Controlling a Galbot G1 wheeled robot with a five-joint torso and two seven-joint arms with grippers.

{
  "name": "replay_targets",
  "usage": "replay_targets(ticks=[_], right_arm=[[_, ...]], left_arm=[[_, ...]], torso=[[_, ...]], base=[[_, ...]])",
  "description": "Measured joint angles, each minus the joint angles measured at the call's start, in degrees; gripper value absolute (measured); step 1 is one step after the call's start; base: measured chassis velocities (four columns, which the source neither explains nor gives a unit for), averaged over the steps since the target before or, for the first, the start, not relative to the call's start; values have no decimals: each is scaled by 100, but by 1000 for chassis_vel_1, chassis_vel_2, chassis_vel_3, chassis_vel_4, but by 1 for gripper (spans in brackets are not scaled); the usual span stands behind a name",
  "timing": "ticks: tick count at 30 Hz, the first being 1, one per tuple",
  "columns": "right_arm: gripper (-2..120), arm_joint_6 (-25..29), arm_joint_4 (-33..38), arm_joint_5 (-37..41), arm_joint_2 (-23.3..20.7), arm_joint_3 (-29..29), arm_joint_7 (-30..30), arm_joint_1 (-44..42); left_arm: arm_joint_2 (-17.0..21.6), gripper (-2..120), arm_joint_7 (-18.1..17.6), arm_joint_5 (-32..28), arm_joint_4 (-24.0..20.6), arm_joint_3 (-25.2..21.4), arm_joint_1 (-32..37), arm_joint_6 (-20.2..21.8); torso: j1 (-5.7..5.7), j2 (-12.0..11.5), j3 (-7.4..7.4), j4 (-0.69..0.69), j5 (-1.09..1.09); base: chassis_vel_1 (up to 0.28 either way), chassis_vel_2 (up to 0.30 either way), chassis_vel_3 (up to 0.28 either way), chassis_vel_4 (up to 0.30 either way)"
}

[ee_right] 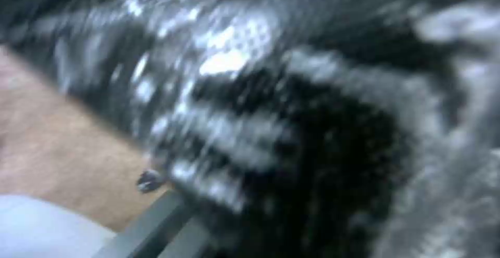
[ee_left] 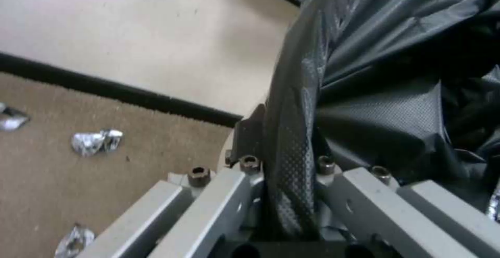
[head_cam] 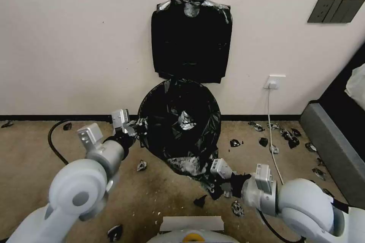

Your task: Place a trash bag onto the trash bin.

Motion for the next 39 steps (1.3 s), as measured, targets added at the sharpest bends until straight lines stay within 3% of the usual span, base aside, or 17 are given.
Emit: replay_targets(ticks=[7,12,21,25,33,35,37,39], right_arm=[[0,76,-589,-225,599,-210,176,-15],[0,102,-872,-297,851,-346,352,52],[0,240,-924,-282,917,-226,483,-121],[21,467,-862,-322,884,60,474,-498],[44,653,-880,-722,843,309,378,-981],[56,648,-738,-789,803,446,525,-1180],[59,599,-631,-732,783,527,638,-1253],[69,277,-207,-315,717,882,995,-1507]], left_arm=[[-64,3,-504,-794,-9,-91,12,145],[-71,3,-533,-834,-30,-116,83,201],[-132,3,-521,-731,-40,-103,113,204],[-168,3,-519,-623,71,-151,71,118],[-135,3,-516,-587,194,-207,-65,-9],[-129,3,-504,-512,195,-228,-30,-44],[-136,3,-479,-410,193,-240,22,-60],[-159,3,-341,-14,187,-294,216,-130]], torso=[[0,0,0,0,0],[0,0,0,0,0],[1,0,0,0,0],[1,0,0,0,0],[1,0,0,-1,0],[0,0,0,-1,1],[0,0,0,-1,1],[0,0,0,2,2]], base=[[0,0,0,0],[0,0,0,0],[0,0,0,0],[0,0,0,0],[0,0,0,0],[0,0,0,0],[0,0,0,0],[0,0,0,0]])
